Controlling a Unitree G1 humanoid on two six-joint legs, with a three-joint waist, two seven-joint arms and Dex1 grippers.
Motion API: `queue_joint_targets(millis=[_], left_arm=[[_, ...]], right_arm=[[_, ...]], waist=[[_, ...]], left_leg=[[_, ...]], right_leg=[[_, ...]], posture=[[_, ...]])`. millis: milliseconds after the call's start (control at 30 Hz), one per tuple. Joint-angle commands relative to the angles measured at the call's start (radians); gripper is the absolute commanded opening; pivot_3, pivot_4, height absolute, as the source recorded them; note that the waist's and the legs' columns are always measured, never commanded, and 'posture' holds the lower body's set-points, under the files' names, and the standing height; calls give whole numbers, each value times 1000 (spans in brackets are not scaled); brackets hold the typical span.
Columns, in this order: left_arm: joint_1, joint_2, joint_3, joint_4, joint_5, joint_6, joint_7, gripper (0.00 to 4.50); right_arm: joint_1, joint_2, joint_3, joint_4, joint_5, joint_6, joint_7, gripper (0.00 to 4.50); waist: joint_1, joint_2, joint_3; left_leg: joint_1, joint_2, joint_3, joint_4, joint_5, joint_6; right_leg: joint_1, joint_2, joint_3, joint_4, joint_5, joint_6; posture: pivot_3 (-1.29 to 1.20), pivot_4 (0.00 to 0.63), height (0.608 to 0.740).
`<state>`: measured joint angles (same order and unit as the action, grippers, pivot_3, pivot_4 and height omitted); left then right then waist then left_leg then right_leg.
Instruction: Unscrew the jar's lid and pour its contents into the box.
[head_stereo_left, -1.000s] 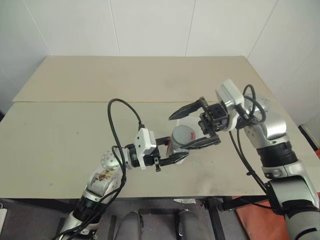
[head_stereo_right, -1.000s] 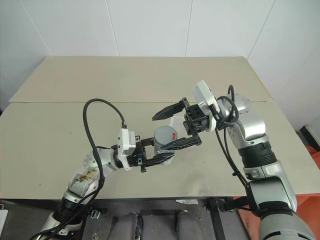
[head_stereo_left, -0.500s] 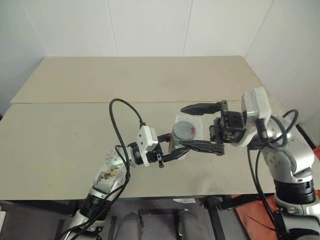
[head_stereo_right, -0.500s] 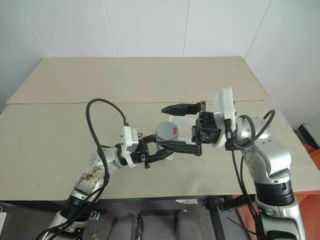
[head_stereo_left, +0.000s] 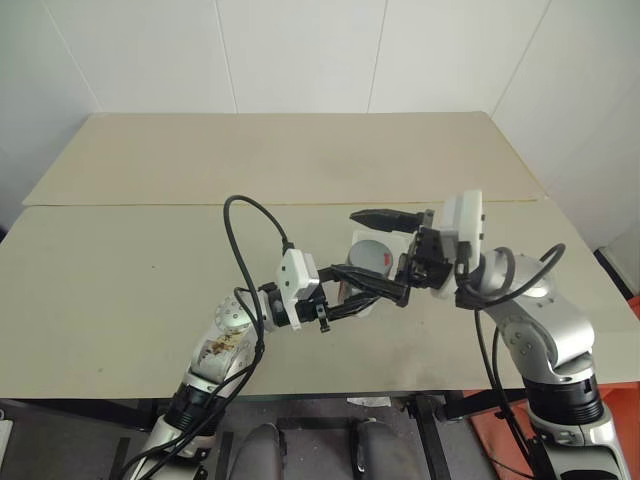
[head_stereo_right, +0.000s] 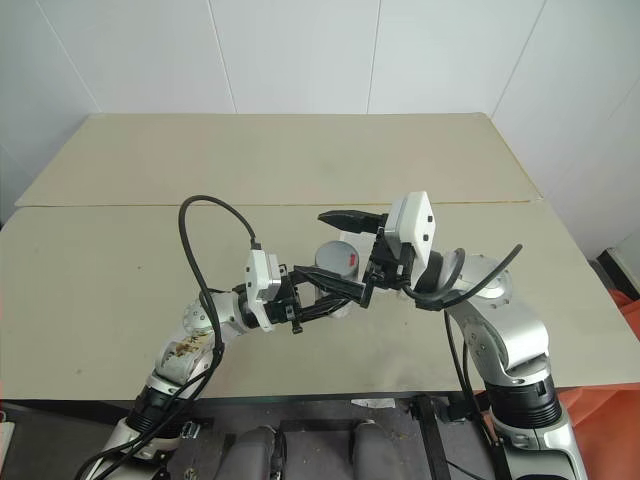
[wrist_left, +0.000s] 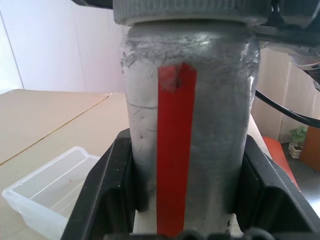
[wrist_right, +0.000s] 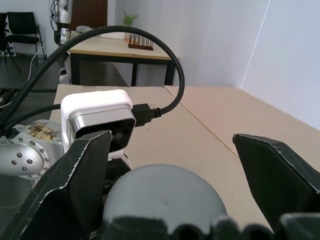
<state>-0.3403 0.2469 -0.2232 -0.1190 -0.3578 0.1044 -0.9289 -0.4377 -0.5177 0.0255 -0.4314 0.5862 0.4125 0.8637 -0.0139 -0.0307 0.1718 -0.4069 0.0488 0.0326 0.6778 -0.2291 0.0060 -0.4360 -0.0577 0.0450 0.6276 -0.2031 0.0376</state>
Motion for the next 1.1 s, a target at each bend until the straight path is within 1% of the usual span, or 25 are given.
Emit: queue_joint_targets(millis=[33, 467, 733, 800, 900, 967, 1100], left_arm=[[-4, -4, 19, -28, -21, -23, 0, 2098], [4, 4, 65, -14, -25, -36, -1, 2098], [4, 4, 71, 4, -20, -50, -6, 2098], [1, 0, 70, 12, -17, -55, -5, 2098], [-1, -5, 65, 21, -11, -63, -2, 2098], [-2, -8, 63, 22, -10, -63, 0, 2098], [-4, -9, 52, 22, -3, -64, -6, 2098]], right_arm=[[3, -6, -39, -15, 7, -26, -6, 4500], [67, -100, -147, 3, 38, -42, 58, 4500], [105, -146, -205, 0, 51, -44, 77, 4500], [114, -159, -216, -13, 68, -33, 92, 4500], [126, -184, -228, -57, 142, -3, 140, 4500], [128, -187, -218, -88, 177, -3, 160, 4500], [62, -120, -136, -86, 162, -4, 110, 4500]], waist=[[0, 0, 0], [0, 0, 0], [0, 0, 0], [0, 0, 0], [1, 0, 0], [0, 0, 0], [-5, 0, 0]], left_leg=[[0, 0, 0, 0, 0, 0], [0, 0, 0, 0, 0, 0], [0, 0, 0, 0, 0, 0], [0, 0, 0, 0, 0, 0], [0, 0, 0, 0, 0, 0], [0, 0, 0, 0, 0, 0], [1, 0, 0, 0, 0, 0]], right_leg=[[0, 0, 0, 0, 0, 0], [0, 0, 0, 0, 0, 0], [0, 0, 0, 0, 0, 0], [0, 0, 0, 0, 0, 0], [0, 0, 0, 0, 0, 0], [0, 0, 0, 0, 0, 0], [0, 0, 0, 0, 0, 0]], posture=[[0, 150, 740], [0, 150, 740], [0, 150, 740], [0, 150, 740], [0, 150, 740], [0, 150, 740], [0, 150, 740]])
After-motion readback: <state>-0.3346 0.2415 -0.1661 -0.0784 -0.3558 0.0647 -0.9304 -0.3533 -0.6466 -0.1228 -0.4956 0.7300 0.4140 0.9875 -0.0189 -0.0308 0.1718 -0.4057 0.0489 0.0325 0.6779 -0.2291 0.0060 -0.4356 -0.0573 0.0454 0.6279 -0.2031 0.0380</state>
